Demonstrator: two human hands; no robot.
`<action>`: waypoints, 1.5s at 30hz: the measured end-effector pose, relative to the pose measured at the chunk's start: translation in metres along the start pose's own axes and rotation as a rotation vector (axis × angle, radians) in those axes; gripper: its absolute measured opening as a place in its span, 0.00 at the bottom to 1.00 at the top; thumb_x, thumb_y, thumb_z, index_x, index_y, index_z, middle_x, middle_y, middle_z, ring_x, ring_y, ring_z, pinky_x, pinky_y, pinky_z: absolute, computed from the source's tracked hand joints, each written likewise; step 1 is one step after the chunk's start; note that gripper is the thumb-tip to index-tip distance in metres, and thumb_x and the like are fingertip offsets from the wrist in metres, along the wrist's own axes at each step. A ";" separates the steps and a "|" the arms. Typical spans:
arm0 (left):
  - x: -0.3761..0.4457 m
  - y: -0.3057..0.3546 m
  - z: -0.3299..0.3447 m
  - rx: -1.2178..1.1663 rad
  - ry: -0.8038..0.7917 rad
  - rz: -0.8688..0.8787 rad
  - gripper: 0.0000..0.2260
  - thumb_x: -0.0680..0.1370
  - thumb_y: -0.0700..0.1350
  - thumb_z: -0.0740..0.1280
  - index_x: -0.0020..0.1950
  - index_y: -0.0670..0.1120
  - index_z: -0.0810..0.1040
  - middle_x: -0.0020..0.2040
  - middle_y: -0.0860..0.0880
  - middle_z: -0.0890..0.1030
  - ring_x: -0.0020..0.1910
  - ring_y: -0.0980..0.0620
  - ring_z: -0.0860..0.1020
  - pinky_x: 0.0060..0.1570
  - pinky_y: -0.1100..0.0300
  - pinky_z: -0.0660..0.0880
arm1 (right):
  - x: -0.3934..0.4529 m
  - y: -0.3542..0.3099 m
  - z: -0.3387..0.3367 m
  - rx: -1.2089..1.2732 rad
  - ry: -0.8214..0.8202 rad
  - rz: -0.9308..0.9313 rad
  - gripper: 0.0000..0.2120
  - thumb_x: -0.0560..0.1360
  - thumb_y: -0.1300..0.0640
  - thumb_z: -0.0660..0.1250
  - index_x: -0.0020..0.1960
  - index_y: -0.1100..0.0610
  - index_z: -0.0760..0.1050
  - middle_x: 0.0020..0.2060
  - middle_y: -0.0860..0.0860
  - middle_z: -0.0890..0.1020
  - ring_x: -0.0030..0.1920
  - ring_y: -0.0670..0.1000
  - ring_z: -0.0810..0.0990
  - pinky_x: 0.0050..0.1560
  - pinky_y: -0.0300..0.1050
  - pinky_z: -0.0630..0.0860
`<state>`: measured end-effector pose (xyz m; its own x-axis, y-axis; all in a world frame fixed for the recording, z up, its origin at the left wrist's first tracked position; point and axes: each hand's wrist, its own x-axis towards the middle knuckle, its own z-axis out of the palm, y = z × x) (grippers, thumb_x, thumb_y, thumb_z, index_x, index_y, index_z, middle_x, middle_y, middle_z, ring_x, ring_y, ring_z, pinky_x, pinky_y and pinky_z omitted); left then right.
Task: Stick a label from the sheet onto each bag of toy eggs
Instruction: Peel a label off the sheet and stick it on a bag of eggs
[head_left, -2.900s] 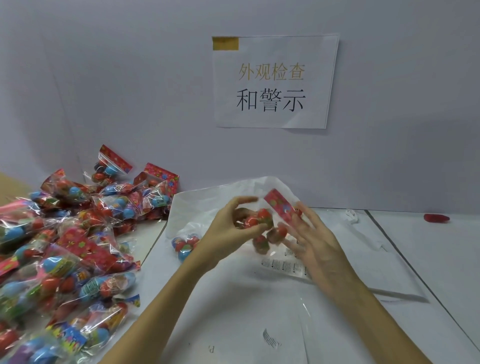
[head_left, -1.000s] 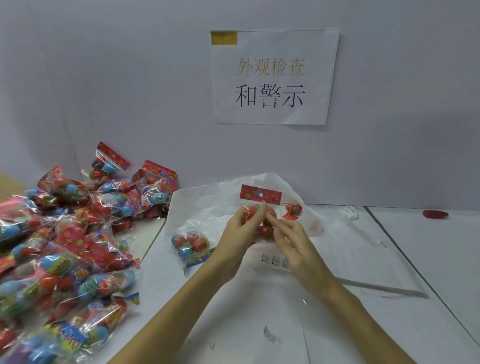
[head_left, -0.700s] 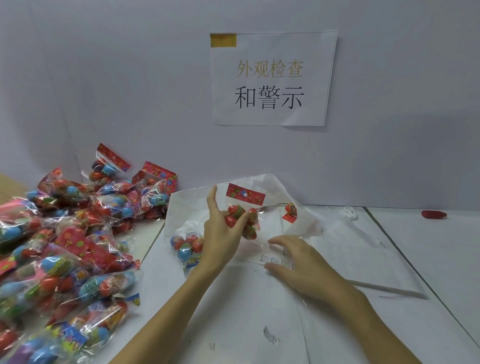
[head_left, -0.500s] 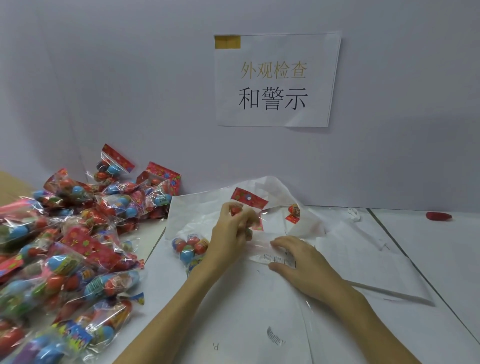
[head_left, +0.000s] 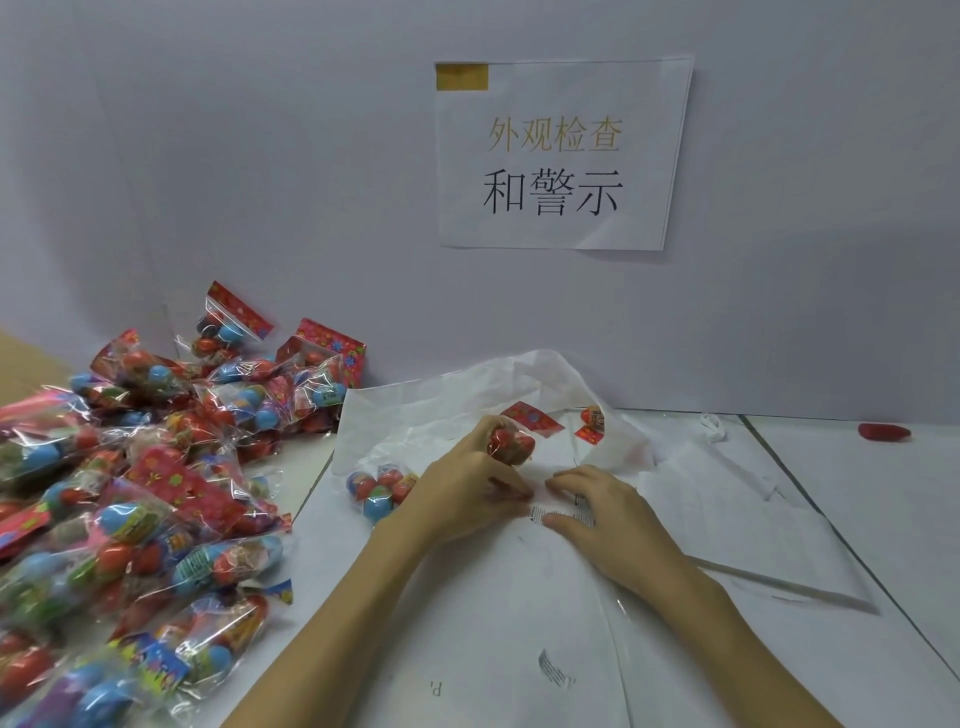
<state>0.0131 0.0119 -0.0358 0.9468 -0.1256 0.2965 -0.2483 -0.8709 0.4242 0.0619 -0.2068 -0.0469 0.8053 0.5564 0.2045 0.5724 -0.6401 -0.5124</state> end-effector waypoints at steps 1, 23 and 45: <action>0.000 0.000 0.001 -0.017 0.006 -0.014 0.07 0.75 0.56 0.78 0.51 0.57 0.88 0.72 0.59 0.64 0.61 0.54 0.76 0.55 0.51 0.81 | 0.000 0.000 0.000 0.002 0.001 0.001 0.21 0.79 0.45 0.72 0.70 0.50 0.78 0.67 0.42 0.78 0.66 0.45 0.77 0.66 0.39 0.72; 0.008 -0.003 0.019 0.039 0.112 -0.057 0.10 0.83 0.52 0.68 0.56 0.47 0.85 0.70 0.50 0.68 0.52 0.49 0.77 0.49 0.52 0.78 | -0.001 -0.001 0.007 0.132 0.109 -0.147 0.14 0.79 0.60 0.73 0.63 0.48 0.83 0.56 0.41 0.83 0.57 0.42 0.79 0.62 0.36 0.74; 0.005 -0.014 0.007 -0.201 -0.018 -0.068 0.05 0.79 0.51 0.74 0.52 0.52 0.86 0.61 0.54 0.69 0.57 0.57 0.74 0.58 0.60 0.77 | 0.002 -0.003 0.009 0.059 0.105 -0.140 0.09 0.80 0.56 0.73 0.59 0.50 0.84 0.54 0.45 0.82 0.57 0.48 0.79 0.61 0.46 0.75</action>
<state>0.0227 0.0206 -0.0461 0.9658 -0.0792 0.2469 -0.2176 -0.7655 0.6055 0.0606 -0.1991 -0.0524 0.7315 0.5779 0.3617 0.6728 -0.5262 -0.5200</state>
